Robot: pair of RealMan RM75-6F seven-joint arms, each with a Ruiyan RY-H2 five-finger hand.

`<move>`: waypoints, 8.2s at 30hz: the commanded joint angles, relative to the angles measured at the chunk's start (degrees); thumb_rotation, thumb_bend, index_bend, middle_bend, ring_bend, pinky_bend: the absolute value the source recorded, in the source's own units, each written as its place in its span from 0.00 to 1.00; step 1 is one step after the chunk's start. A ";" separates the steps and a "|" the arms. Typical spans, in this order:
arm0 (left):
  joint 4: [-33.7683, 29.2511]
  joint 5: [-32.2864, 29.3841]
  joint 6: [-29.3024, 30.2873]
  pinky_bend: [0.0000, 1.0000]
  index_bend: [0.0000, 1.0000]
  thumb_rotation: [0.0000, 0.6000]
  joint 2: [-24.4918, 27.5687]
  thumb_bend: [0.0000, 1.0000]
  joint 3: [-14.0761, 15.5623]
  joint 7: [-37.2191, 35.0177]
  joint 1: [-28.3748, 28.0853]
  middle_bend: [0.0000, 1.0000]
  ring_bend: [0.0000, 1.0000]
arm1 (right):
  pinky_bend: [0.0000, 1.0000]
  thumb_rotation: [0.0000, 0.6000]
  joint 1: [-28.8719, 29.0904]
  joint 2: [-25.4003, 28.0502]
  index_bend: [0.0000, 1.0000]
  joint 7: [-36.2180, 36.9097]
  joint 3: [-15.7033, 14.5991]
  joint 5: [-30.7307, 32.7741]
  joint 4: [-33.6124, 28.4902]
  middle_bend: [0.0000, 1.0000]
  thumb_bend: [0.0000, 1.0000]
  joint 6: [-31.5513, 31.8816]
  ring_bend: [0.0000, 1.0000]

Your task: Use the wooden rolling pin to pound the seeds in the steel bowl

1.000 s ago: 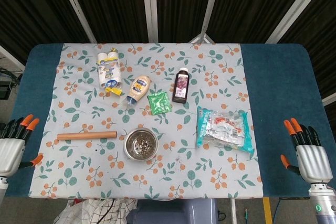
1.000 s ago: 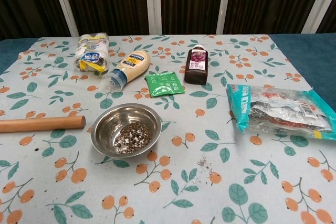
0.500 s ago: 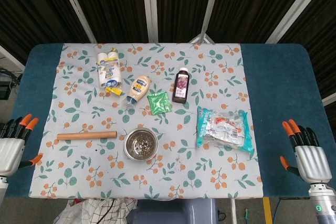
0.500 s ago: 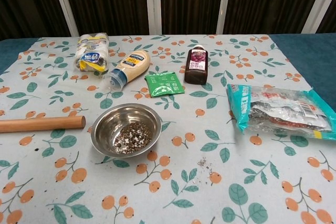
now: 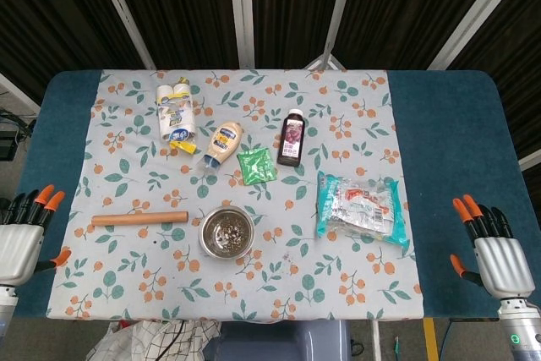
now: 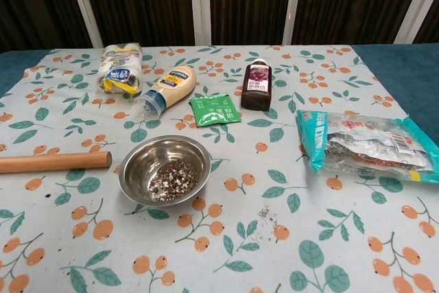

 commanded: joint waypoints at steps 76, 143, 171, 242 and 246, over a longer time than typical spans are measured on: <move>-0.40 -41.36 -13.03 0.96 0.38 1.00 -29.50 0.44 -6.84 40.55 -28.81 0.41 0.85 | 0.00 1.00 0.21 2.09 0.00 4.69 -0.64 1.88 -2.08 0.00 0.35 -2.84 0.00; -13.03 1.01 4.39 0.97 0.65 1.00 -26.35 0.87 -12.07 -15.86 -23.45 0.77 0.87 | 0.00 1.00 -0.23 1.84 0.00 4.37 -0.39 2.86 -2.81 0.00 0.35 -2.51 0.00; 16.21 9.92 4.81 0.97 0.63 1.00 -45.71 0.85 -10.25 -35.16 -29.17 0.76 0.87 | 0.00 1.00 -0.05 2.01 0.00 5.02 -0.17 3.17 -2.37 0.00 0.35 -2.90 0.00; 33.05 10.31 8.23 0.97 0.63 1.00 -51.69 0.84 -6.99 -49.48 -27.65 0.76 0.87 | 0.00 1.00 0.14 2.70 0.00 7.18 0.08 5.17 -3.97 0.00 0.35 -4.68 0.00; 31.98 10.78 9.00 0.97 0.63 1.00 -51.39 0.84 -7.67 -49.49 -28.01 0.76 0.87 | 0.00 1.00 0.05 2.62 0.00 7.20 0.07 4.94 -3.96 0.00 0.35 -4.38 0.00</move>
